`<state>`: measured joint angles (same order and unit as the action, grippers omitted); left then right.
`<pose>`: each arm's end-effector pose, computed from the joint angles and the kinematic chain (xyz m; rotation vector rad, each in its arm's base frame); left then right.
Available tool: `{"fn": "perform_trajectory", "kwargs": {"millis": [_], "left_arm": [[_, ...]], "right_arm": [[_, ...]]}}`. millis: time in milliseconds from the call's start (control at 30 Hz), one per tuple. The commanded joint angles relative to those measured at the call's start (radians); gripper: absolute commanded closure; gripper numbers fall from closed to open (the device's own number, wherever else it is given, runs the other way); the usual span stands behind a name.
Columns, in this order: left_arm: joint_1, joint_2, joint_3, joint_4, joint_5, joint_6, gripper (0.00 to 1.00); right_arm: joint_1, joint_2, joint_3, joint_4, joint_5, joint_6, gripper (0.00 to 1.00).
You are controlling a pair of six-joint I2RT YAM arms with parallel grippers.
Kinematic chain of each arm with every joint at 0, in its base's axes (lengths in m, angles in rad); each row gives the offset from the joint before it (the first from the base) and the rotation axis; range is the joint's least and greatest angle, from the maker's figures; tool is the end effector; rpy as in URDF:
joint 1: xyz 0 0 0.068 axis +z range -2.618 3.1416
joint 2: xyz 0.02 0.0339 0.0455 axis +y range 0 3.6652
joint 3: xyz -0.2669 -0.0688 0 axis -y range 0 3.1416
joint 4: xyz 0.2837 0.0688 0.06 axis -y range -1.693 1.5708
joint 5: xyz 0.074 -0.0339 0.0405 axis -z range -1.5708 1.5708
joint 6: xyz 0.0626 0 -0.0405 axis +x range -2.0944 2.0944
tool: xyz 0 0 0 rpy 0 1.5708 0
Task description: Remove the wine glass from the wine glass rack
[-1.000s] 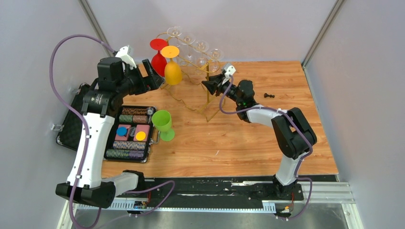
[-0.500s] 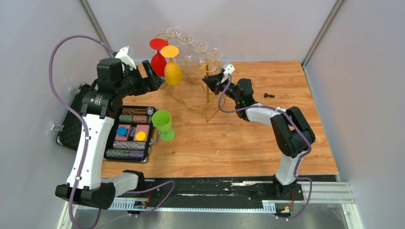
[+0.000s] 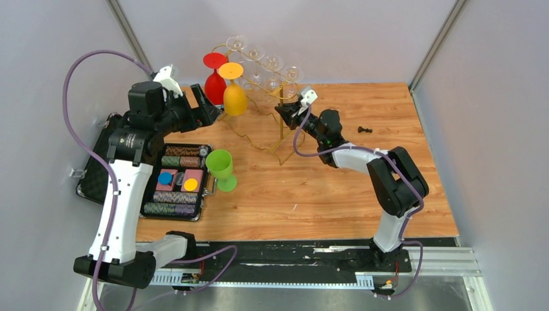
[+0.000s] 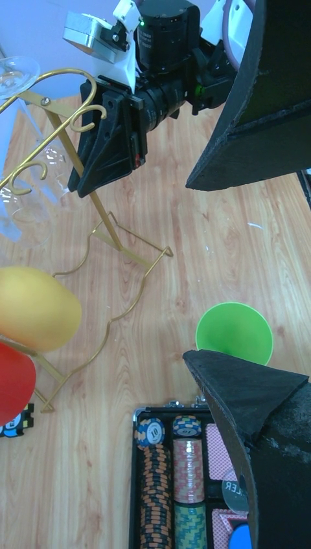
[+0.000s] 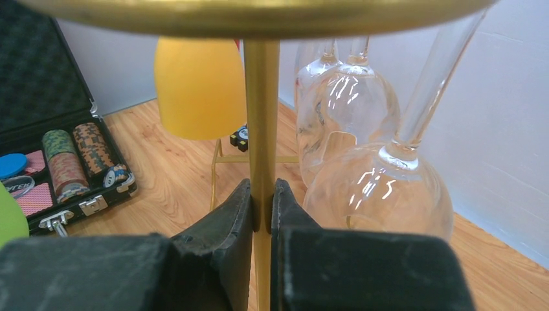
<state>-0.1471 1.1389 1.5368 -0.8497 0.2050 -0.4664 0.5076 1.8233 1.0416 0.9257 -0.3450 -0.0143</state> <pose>0.2635 -0.0519 0.4621 -0.1964 2.0544 -0.5914 0.3933 0.2430 0.2337 -0.6511 1.3155 0.6491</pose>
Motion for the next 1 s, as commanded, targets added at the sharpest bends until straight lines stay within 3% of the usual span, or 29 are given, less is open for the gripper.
{"fn": "perform_trajectory", "kwargs": {"millis": [0,967], "left_arm": [[0.011,-0.026,-0.01,0.009,0.003,0.008,0.0],[0.011,-0.055,-0.023,0.0,0.013,0.0,0.0]], "right_arm": [[-0.004,-0.07,-0.036,0.056,0.116,-0.083,1.0],[-0.037,-0.276,-0.279,0.115,0.504,-0.16,1.0]]}}
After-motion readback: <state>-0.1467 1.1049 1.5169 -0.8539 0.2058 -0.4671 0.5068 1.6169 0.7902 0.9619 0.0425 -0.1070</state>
